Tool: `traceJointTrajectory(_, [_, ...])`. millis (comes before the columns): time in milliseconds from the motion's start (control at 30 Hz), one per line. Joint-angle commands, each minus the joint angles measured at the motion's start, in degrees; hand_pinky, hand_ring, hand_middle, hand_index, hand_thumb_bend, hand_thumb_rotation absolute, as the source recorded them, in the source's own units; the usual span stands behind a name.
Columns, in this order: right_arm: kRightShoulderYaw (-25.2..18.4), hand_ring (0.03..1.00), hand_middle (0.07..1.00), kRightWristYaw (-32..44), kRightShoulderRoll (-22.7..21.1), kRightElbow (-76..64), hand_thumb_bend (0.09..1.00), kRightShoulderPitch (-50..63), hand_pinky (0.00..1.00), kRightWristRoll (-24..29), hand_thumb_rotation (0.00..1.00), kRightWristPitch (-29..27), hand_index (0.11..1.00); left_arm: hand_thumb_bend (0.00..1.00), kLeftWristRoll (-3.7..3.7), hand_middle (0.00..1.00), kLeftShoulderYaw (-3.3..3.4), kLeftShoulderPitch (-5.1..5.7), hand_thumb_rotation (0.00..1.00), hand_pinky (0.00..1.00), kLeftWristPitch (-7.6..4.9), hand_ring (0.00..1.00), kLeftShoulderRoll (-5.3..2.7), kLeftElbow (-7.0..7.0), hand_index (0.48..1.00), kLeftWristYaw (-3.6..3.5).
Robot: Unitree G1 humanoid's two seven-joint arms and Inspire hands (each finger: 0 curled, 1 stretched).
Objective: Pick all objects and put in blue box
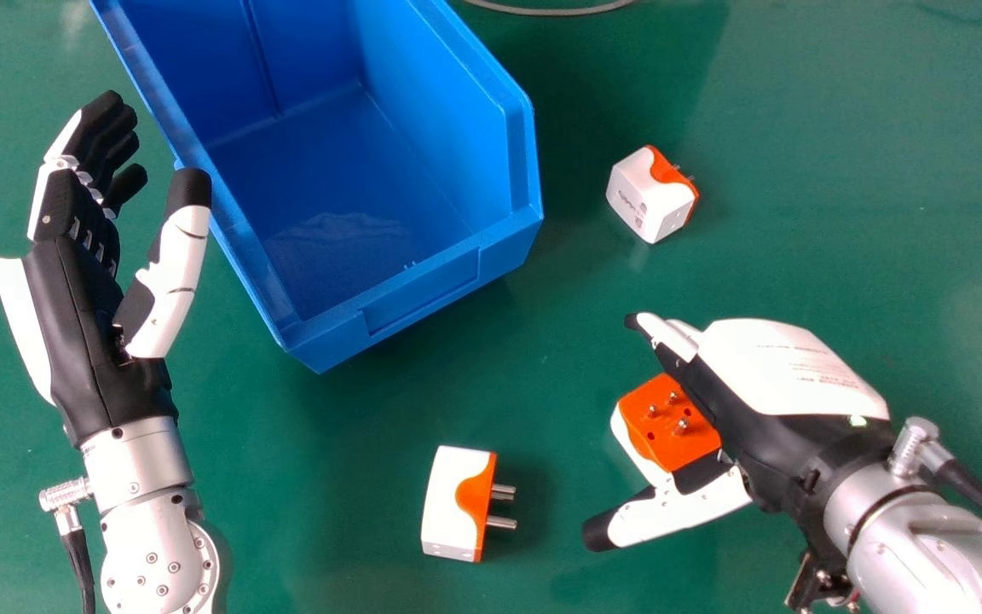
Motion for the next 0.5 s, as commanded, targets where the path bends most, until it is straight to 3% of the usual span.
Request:
traceJointTrajectory(0, [0.2, 0.9, 0.94, 0.3, 0.7, -0.5, 0.925, -1.0, 0.78, -1.8, 0.47, 0.7, 0.947, 0.68, -0.05, 0.82, -0.25, -0.75, 0.47, 0.81, -0.93, 0.83, 0.06, -0.88, 0.783, -0.14])
traceJointTrajectory(233, [0.6, 0.9, 0.943, 1.0, 1.3, 0.2, 0.918, -1.7, 0.76, -2.2, 0.42, 1.0, 0.946, 0.68, 0.11, 0.82, -0.22, -0.86, 0.46, 0.81, -0.89, 0.83, 0.14, -0.99, 0.785, -0.05])
traceJointTrajectory(367, [0.6, 0.901, 0.947, 1.3, 1.0, 0.5, 0.907, -2.0, 0.74, -2.0, 0.42, 0.6, 0.948, 0.67, 0.55, 0.82, -0.18, -0.97, 0.46, 0.8, -0.9, 0.83, 0.13, -0.96, 0.788, 0.31])
traceJointTrajectory(467, [0.5, 0.9, 0.947, 1.2, 1.5, 0.5, 0.906, -1.9, 0.74, -1.7, 0.43, 1.0, 0.948, 0.67, 0.2, 0.82, -0.24, -0.94, 0.47, 0.8, -0.79, 0.83, 0.11, -1.05, 0.788, 0.01])
